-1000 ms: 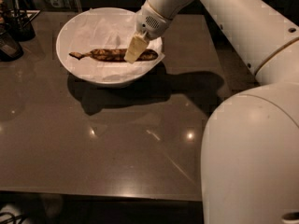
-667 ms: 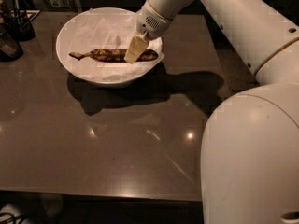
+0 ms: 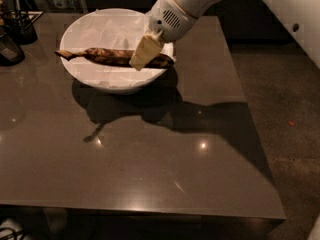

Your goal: Pick banana from white bowl

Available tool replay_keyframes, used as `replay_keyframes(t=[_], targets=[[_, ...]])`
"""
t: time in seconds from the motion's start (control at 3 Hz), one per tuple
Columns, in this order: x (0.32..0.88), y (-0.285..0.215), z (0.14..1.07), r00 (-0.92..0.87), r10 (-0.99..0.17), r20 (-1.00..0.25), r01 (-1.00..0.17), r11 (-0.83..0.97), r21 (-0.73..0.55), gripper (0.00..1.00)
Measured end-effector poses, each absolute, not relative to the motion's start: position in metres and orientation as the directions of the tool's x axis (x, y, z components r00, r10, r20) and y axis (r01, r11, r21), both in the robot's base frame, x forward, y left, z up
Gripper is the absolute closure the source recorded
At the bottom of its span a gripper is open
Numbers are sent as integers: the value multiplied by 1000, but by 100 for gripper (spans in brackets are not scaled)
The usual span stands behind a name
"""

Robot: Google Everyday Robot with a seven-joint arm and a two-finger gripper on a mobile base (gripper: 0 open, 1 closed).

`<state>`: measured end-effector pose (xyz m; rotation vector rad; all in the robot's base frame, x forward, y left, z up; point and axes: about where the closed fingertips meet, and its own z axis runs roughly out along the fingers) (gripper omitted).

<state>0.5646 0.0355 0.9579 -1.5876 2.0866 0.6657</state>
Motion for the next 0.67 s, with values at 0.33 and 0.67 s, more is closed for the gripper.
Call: replay_keyframes(t=[0.33,0.67], targets=[[563,36,958,-249,-760,-600,-967,227,113,100],[547,35,960,-260,-752,-605,-964,231,128,100]])
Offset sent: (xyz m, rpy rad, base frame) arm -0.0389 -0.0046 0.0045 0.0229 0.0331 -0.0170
